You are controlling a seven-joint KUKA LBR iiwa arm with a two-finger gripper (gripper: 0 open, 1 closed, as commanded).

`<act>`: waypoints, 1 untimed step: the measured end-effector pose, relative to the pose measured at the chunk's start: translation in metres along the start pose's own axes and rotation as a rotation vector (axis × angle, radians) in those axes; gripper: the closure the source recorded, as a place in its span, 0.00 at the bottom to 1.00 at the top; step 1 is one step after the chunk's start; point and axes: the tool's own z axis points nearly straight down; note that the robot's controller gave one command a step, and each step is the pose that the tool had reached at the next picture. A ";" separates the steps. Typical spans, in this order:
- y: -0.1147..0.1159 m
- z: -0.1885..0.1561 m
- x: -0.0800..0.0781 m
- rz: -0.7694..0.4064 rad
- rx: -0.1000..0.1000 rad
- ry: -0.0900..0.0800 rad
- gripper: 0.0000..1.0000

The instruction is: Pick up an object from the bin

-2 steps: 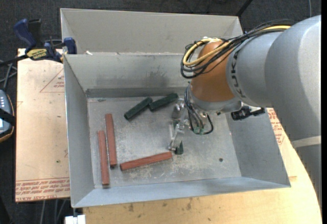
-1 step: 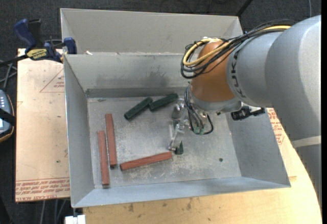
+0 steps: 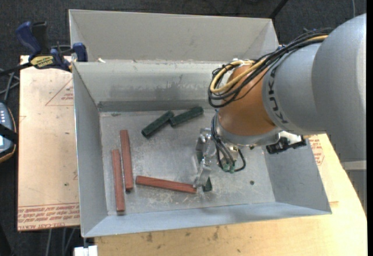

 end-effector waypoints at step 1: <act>0.011 0.006 0.043 0.061 -0.001 0.000 0.00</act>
Offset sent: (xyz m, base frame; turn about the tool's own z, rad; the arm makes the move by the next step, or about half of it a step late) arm -0.0606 0.0242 -0.0126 0.0948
